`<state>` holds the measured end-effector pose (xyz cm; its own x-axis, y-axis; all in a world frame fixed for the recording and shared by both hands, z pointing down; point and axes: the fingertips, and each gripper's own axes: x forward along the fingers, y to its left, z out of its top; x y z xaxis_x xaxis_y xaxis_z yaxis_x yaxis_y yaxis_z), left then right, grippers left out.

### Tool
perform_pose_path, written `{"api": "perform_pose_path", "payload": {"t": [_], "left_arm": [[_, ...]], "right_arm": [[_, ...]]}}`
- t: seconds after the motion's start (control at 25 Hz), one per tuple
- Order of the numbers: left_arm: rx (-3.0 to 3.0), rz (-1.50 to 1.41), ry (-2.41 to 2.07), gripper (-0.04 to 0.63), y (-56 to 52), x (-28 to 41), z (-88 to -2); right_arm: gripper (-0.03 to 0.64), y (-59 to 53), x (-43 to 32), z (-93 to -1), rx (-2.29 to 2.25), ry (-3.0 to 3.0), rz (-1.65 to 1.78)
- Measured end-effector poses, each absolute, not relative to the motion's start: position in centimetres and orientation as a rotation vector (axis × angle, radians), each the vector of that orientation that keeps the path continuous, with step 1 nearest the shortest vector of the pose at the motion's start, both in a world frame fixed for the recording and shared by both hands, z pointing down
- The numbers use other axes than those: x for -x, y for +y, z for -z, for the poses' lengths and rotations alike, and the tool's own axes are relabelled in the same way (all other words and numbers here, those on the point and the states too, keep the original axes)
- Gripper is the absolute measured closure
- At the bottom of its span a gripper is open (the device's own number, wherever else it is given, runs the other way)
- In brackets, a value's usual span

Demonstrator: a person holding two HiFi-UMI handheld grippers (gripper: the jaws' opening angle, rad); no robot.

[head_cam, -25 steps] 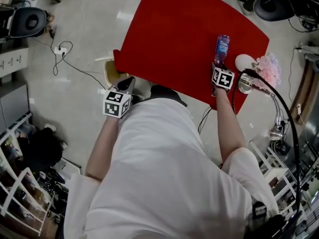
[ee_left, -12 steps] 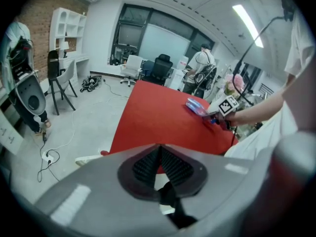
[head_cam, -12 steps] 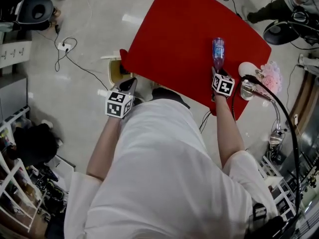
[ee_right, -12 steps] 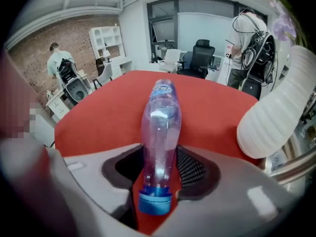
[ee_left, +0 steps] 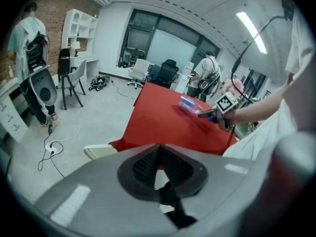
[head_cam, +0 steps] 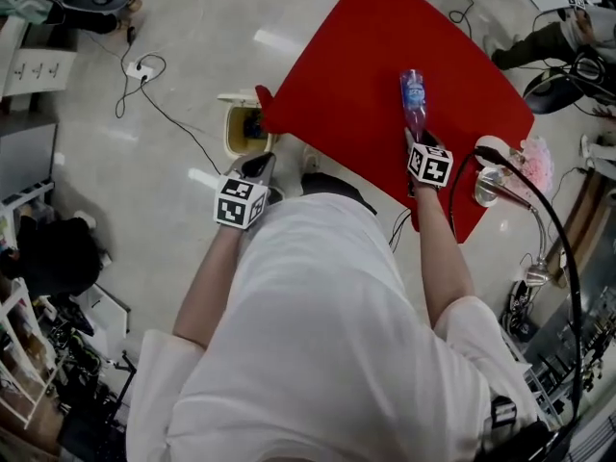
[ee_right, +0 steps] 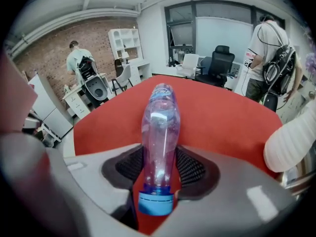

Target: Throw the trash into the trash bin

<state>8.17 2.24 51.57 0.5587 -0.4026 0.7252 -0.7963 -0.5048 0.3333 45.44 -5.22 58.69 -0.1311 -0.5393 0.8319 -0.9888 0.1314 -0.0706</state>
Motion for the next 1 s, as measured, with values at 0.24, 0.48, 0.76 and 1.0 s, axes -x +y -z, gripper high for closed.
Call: {"api": "perform_pose_path", "payload": {"t": [0.24, 0.48, 0.76, 1.0], "left_arm": [[-2.105, -0.721, -1.016, 0.591, 3.8, -6.0, -51.4], [-2.052, -0.682, -1.074, 0.591, 5.2, -2.7, -51.4], [-1.977, -0.617, -1.137, 0.591, 6.6, 3.3, -50.9], [-1.928, -0.582, -1.192, 0.591, 7.9, 7.0, -50.9]], "right_arm": [[0.423, -5.2, -39.1, -58.0, -1.351, -1.855, -0.824], [0.424, -4.5, -31.2, -57.5, -1.151, -1.942, -0.784], [0.424, -2.9, -19.6, -55.7, -0.890, -2.041, -0.689], [0.423, -1.3, -12.1, -55.2, -0.714, -2.095, -0.634]]}}
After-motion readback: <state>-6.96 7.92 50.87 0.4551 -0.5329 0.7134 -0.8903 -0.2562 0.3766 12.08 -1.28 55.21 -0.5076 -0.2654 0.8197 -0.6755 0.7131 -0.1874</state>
